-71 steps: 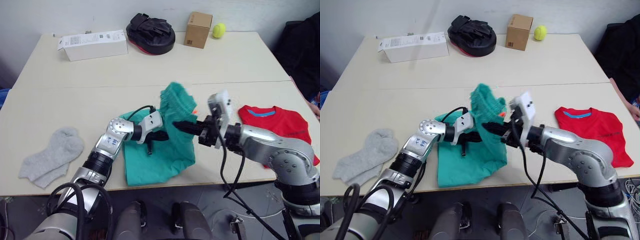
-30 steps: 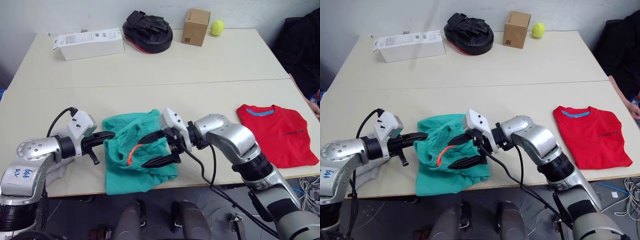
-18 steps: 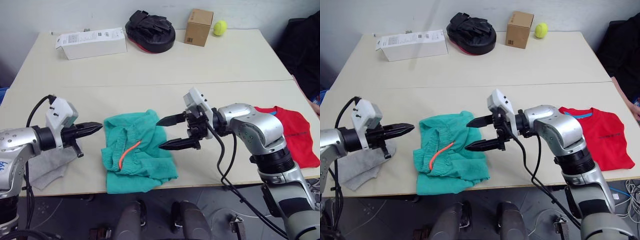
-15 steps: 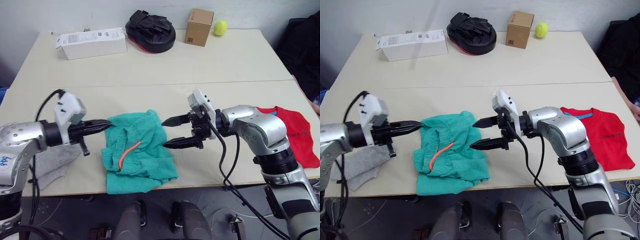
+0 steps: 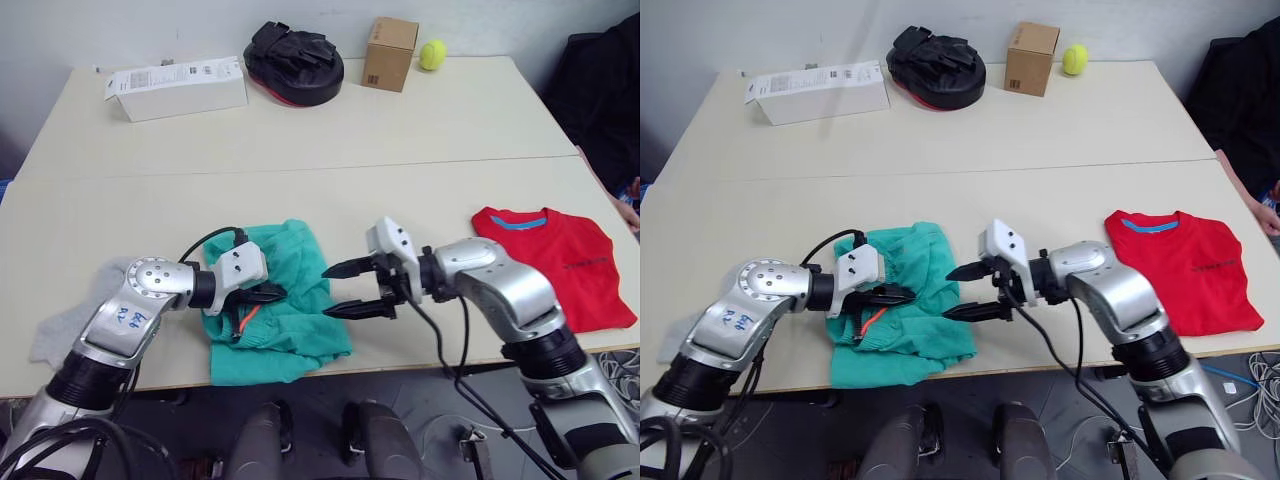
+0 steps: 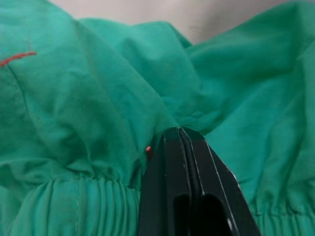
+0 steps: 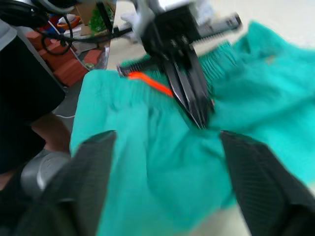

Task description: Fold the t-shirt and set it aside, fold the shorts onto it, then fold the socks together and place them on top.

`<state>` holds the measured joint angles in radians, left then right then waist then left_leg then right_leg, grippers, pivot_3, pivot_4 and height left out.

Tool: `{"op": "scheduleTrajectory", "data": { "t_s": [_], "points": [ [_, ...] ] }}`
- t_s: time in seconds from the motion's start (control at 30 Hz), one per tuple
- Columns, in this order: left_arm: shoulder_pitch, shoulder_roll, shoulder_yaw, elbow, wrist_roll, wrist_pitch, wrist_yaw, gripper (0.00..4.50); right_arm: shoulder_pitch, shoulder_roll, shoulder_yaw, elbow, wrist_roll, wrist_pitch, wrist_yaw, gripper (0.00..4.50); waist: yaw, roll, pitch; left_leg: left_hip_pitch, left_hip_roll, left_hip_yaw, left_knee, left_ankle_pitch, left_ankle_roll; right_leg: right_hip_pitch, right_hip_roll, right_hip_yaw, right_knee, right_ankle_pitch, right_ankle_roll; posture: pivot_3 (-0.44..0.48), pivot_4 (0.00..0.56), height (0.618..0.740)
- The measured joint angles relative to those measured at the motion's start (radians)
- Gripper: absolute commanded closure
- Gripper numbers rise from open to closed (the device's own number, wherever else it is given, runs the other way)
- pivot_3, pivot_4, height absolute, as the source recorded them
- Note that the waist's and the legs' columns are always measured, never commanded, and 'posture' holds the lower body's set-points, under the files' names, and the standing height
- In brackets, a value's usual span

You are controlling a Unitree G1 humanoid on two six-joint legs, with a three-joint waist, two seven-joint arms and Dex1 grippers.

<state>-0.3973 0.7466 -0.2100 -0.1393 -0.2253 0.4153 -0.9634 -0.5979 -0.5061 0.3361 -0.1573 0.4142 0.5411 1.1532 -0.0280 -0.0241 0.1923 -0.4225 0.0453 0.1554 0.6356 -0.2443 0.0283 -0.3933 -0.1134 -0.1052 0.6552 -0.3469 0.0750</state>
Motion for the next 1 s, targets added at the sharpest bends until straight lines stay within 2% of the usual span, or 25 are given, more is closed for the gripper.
{"op": "scheduleTrajectory", "data": {
  "t_s": [0.2, 0.33, 0.47, 0.6, 0.7, 0.77, 0.87, 0.93, 1.0],
  "points": [
    [0.018, 0.000, 0.008, 0.001, 0.008, -0.025, 0.001, 4.50, 0.007, 0.044, 0.135, 0.098, -0.163, -0.226, 0.035, 4.39, 0.000, 0.000, 0.000, 0.000, 0.000, 0.000, 0.000, 0.000, 0.000, 0.000, 0.000, 0.000, 0.002, 0.000, 0.000, 0.000, 0.150, 0.740],
    [0.040, 0.002, 0.028, 0.012, 0.011, -0.031, 0.004, 4.50, 0.027, 0.033, 0.188, 0.158, -0.251, -0.355, 0.074, 4.45, -0.002, 0.000, 0.000, 0.001, 0.000, 0.000, 0.001, 0.000, 0.000, 0.000, 0.000, 0.000, 0.003, 0.000, 0.000, 0.000, 0.150, 0.740],
    [0.087, 0.030, 0.080, 0.014, 0.008, -0.040, 0.004, 4.50, 0.068, -0.038, 0.205, 0.163, -0.283, -0.469, 0.139, 4.45, -0.003, 0.000, 0.000, 0.002, 0.000, 0.000, 0.001, 0.000, -0.001, 0.001, 0.000, 0.000, 0.003, 0.000, 0.000, 0.000, 0.150, 0.740],
    [0.156, 0.079, 0.165, 0.010, -0.018, -0.034, 0.001, 4.50, 0.117, -0.093, 0.170, 0.129, -0.269, -0.499, 0.177, 4.45, -0.004, 0.000, 0.000, 0.003, 0.001, -0.001, 0.001, 0.000, -0.001, 0.002, 0.000, -0.001, 0.003, 0.000, 0.000, 0.000, 0.150, 0.740],
    [0.195, 0.097, 0.217, -0.010, -0.045, -0.006, 0.001, 4.50, 0.124, -0.093, 0.154, 0.128, -0.243, -0.474, 0.180, 4.45, -0.002, 0.000, 0.000, 0.003, 0.001, -0.002, 0.001, 0.000, -0.002, 0.002, 0.000, -0.001, 0.003, 0.000, -0.001, 0.000, 0.150, 0.740],
    [0.216, 0.098, 0.245, -0.020, -0.069, 0.021, 0.000, 4.50, 0.120, -0.075, 0.113, 0.127, -0.182, -0.405, 0.181, 4.45, -0.002, 0.000, 0.000, 0.003, 0.001, -0.002, 0.001, 0.000, -0.002, 0.002, -0.001, -0.001, 0.003, 0.000, -0.001, 0.000, 0.150, 0.740],
    [0.219, 0.096, 0.253, -0.053, -0.081, 0.048, 0.005, 4.50, 0.007, 0.011, 0.029, 0.131, -0.060, -0.233, 0.139, 4.45, -0.007, 0.000, 0.000, 0.002, 0.002, -0.003, 0.001, 0.002, -0.003, 0.001, -0.001, -0.001, 0.004, 0.001, -0.003, 0.000, 0.150, 0.740],
    [0.214, 0.089, 0.246, -0.057, -0.080, 0.050, 0.011, 4.50, -0.102, 0.082, -0.007, 0.162, -0.040, -0.184, 0.093, 4.45, -0.008, 0.000, 0.000, 0.002, 0.002, -0.004, 0.000, 0.002, -0.005, 0.000, -0.001, -0.003, 0.005, 0.001, -0.003, 0.000, 0.150, 0.740],
    [0.212, 0.081, 0.240, -0.055, -0.079, 0.050, 0.016, 4.50, -0.154, 0.142, -0.003, 0.219, -0.068, -0.190, 0.049, 4.45, -0.006, -0.001, 0.000, 0.002, 0.002, -0.005, -0.002, 0.003, -0.006, 0.000, -0.001, -0.004, 0.005, 0.000, -0.004, 0.000, 0.150, 0.740]
  ]
}}
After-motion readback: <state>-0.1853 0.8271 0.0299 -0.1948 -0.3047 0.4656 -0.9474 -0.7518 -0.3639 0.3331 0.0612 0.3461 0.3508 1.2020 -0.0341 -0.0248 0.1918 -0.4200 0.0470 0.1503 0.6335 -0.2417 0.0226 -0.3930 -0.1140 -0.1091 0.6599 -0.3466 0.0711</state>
